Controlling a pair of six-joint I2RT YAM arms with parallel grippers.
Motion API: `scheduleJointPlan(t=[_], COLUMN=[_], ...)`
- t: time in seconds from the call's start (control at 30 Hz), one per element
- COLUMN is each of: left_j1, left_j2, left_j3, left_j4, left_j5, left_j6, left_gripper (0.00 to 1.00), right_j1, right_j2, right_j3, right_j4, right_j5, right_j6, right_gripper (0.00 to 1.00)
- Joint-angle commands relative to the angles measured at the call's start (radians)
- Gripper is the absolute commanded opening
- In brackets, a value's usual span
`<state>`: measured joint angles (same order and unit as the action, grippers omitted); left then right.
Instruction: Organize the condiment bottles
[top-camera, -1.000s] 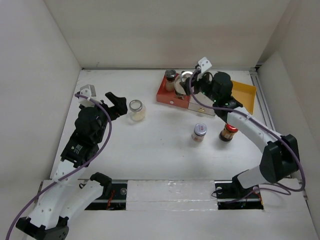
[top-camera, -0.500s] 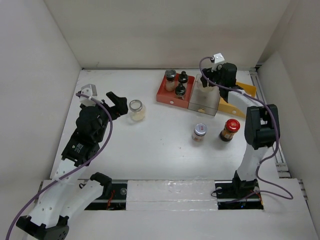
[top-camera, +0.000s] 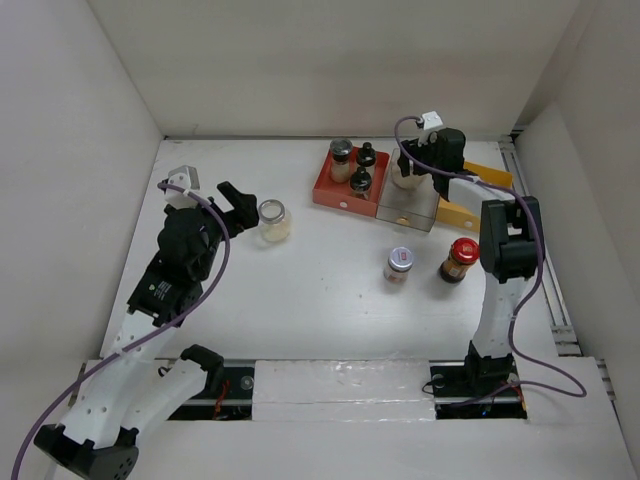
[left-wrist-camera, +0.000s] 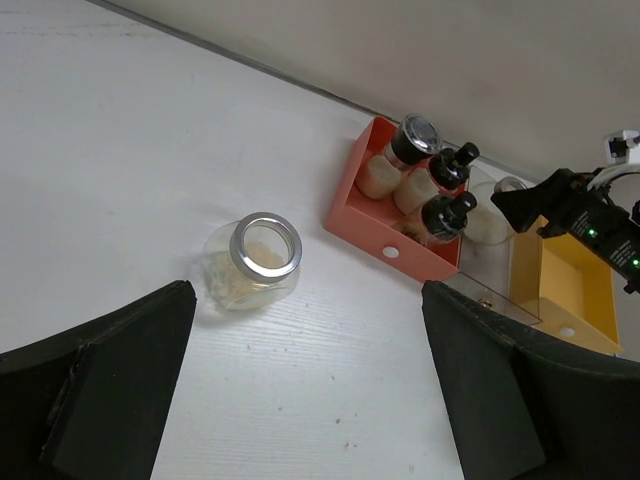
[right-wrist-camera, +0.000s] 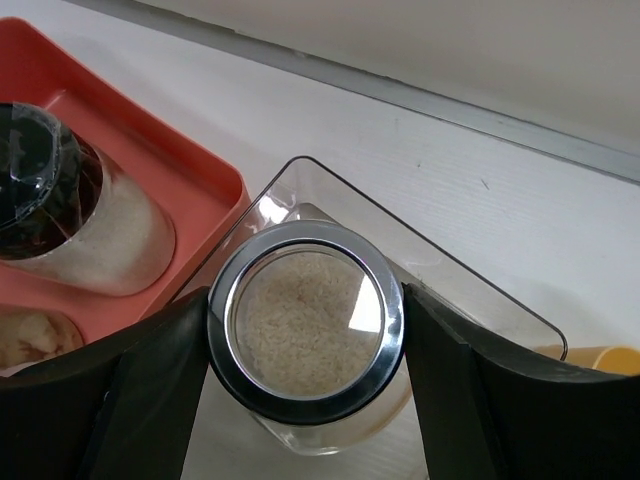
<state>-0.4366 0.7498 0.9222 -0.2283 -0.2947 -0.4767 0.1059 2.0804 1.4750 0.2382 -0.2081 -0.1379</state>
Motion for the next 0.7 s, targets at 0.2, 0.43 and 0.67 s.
scheduleJointPlan(t=[0.2,0.43,0.67], left_j1=[0.004,0.004,0.004], left_j2=[-0.004,-0.033,-0.053], left_j3=[-0.011,-0.011,-0.011], left_j4=[0.047,0.038,0.029], left_j5=[0.016,-0.006,-0.067], left_j6=[0.024,0.015,-0.003], left_gripper=[0.93,0.93,0.93], right_j1=[0.002,0.133,0.477], right_j2=[-0.176,-0.373,-0.347], right_j3=[-0.011,-0.143,-0.191], right_j4=[0.078,0.078,0.078], right_j5=[0.006,-0.077,-0.155], right_j6=[-0.003,-0.032,-0.052], right_gripper=[0.93,0.84,0.32])
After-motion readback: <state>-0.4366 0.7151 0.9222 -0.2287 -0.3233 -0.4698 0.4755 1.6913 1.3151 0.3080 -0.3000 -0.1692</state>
